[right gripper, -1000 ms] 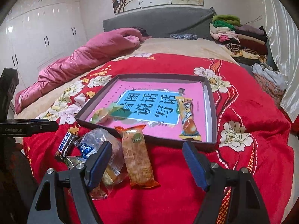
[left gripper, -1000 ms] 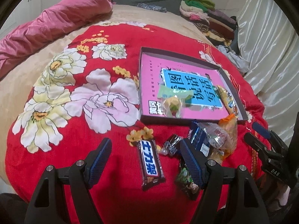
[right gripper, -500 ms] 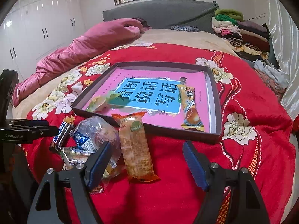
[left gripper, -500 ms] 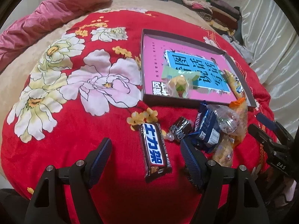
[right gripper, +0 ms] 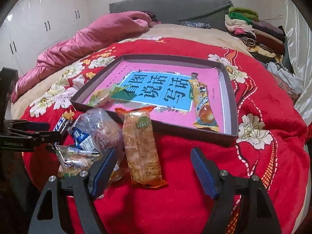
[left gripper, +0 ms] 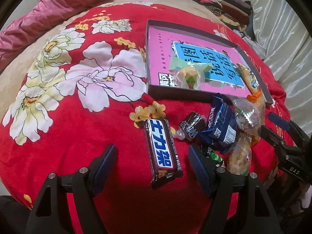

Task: Organize snacks
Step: 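Withdraw both open grippers from the tray back toward the snack pile, then grasp the blue-and-white chocolate bar with the left gripper while the right grasps the tan bread packet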

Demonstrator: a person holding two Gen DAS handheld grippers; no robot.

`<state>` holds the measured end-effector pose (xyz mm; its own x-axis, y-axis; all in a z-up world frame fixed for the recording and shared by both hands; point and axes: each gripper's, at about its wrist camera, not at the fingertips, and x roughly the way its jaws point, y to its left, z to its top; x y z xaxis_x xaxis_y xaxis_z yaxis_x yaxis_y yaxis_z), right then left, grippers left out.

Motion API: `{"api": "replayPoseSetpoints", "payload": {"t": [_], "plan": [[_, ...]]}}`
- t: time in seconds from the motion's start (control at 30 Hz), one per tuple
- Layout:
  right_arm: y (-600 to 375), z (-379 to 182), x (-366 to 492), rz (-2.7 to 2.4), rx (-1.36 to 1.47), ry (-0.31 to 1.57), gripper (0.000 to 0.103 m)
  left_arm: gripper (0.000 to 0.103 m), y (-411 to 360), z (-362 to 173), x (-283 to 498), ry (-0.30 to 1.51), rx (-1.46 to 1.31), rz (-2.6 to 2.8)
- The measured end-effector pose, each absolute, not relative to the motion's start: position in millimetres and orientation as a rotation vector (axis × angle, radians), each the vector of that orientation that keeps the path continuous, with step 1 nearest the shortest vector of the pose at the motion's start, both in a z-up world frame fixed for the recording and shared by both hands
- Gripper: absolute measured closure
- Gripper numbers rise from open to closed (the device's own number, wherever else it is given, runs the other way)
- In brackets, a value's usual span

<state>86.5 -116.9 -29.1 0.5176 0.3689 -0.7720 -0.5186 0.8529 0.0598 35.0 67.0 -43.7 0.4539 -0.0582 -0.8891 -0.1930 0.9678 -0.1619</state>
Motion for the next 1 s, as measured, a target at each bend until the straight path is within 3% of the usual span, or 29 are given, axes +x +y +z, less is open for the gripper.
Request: {"api": "replayPoseSetpoints", "payload": {"t": [0.2,0.4,0.57,0.7,0.93,1.0], "plan": [[-111.7,-39.1,90.4,0.542,-0.219,0.893,0.028,0.026,66.0,-48.8,35.5,1.098,-0.253,0.091],[-103.5,-49.4,94.1,0.571,-0.26,0.908,0.046,0.035,65.7,-51.9,37.4,1.093,-0.255,0.095],[-96.6,-52.5,94.7,0.596,-0.282,0.902,0.063,0.035,66.7,-57.7,38.7,1.103,-0.264,0.101],[-95.4,-51.3,93.6,0.602,-0.283,0.892,0.069,0.036,66.3,-60.1,39.2,1.105,-0.266,0.103],[-106.3,-42.9,96.6,0.582,-0.22,0.88,0.07,0.051,69.2,-60.0,38.4,1.1,-0.27,0.114],[-111.5,-38.0,96.4,0.584,-0.186,0.869,0.07,0.063,70.7,-58.7,37.5,1.095,-0.273,0.119]]}}
